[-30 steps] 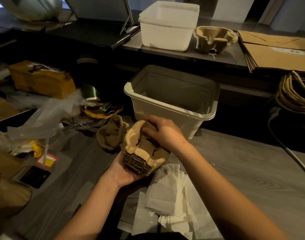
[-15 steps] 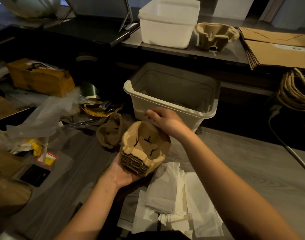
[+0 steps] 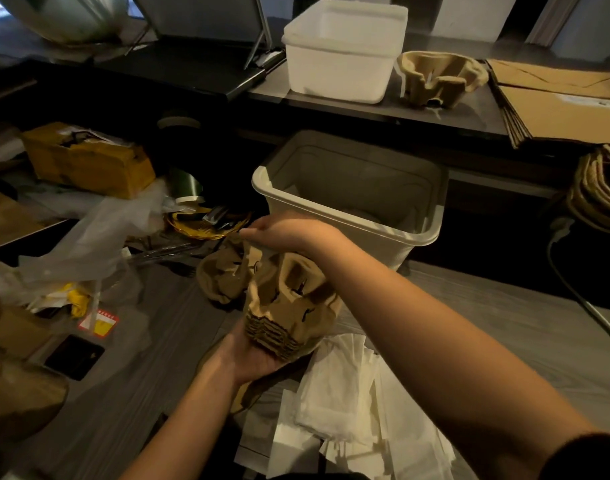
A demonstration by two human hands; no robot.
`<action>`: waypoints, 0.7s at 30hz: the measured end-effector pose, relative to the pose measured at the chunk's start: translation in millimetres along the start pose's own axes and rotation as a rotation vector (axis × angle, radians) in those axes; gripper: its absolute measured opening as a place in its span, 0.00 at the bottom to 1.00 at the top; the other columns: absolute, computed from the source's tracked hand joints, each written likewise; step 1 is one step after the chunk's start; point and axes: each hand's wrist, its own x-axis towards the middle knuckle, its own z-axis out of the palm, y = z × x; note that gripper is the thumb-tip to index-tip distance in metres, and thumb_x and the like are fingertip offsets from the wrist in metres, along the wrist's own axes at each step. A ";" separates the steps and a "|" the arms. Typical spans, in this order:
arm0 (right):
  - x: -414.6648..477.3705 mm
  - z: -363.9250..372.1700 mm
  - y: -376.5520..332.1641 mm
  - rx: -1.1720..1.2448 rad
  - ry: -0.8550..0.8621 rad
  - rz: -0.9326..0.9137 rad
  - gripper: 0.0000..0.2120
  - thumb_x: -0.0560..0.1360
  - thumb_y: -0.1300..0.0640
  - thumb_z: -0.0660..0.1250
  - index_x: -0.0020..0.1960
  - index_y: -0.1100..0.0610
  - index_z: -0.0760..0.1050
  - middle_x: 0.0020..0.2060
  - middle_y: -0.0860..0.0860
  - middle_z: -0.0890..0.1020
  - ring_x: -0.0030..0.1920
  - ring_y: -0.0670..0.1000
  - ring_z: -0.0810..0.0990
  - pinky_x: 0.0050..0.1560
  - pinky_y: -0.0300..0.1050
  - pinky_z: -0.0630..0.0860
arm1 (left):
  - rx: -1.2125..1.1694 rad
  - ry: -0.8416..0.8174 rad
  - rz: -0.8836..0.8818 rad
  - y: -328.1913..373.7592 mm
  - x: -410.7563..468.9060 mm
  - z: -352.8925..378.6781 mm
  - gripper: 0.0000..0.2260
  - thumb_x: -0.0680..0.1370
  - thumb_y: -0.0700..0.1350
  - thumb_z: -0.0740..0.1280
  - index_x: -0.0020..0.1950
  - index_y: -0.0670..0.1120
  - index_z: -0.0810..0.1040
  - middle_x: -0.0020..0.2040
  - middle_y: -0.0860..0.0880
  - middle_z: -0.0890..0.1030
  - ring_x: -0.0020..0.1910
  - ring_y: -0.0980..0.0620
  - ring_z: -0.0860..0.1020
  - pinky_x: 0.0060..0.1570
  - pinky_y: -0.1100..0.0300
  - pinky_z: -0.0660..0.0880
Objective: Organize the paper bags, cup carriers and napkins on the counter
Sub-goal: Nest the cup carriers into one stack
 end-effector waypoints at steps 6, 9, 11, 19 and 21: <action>34.7 24.6 -1.2 -0.125 -0.098 0.128 0.29 0.78 0.36 0.49 0.72 0.52 0.65 0.69 0.51 0.70 0.68 0.55 0.68 0.66 0.52 0.65 | 0.063 0.102 0.013 0.8 3.2 0.3 0.25 0.75 0.59 0.59 0.53 0.38 0.80 0.52 0.36 0.82 0.47 0.38 0.81 0.43 0.42 0.79; 36.5 32.2 2.4 -0.142 -0.080 0.129 0.30 0.78 0.35 0.50 0.69 0.54 0.69 0.66 0.52 0.73 0.65 0.55 0.71 0.59 0.48 0.67 | 0.053 0.120 0.005 1.4 3.6 -0.8 0.24 0.69 0.54 0.63 0.54 0.37 0.78 0.51 0.36 0.81 0.52 0.37 0.78 0.45 0.42 0.78; 31.8 31.3 2.6 -0.157 -0.019 0.134 0.29 0.79 0.36 0.50 0.66 0.56 0.71 0.64 0.53 0.74 0.63 0.56 0.73 0.52 0.46 0.65 | 0.029 0.118 -0.004 1.7 4.7 -4.4 0.26 0.68 0.54 0.63 0.58 0.37 0.77 0.54 0.35 0.81 0.56 0.37 0.77 0.52 0.42 0.76; 5.0 10.0 -0.9 0.134 0.649 -0.081 0.07 0.76 0.55 0.64 0.53 0.56 0.73 0.51 0.51 0.74 0.50 0.53 0.75 0.45 0.45 0.72 | -0.024 0.023 -0.014 3.5 4.0 -7.8 0.30 0.70 0.60 0.59 0.45 0.34 0.83 0.49 0.33 0.81 0.41 0.35 0.82 0.34 0.42 0.80; -3.2 -0.5 6.2 0.264 0.765 -0.142 0.03 0.75 0.59 0.65 0.48 0.56 0.74 0.47 0.50 0.73 0.47 0.50 0.74 0.44 0.43 0.72 | -0.039 0.015 0.001 4.7 6.5 -8.6 0.29 0.72 0.60 0.59 0.44 0.34 0.83 0.48 0.33 0.82 0.41 0.35 0.82 0.35 0.40 0.79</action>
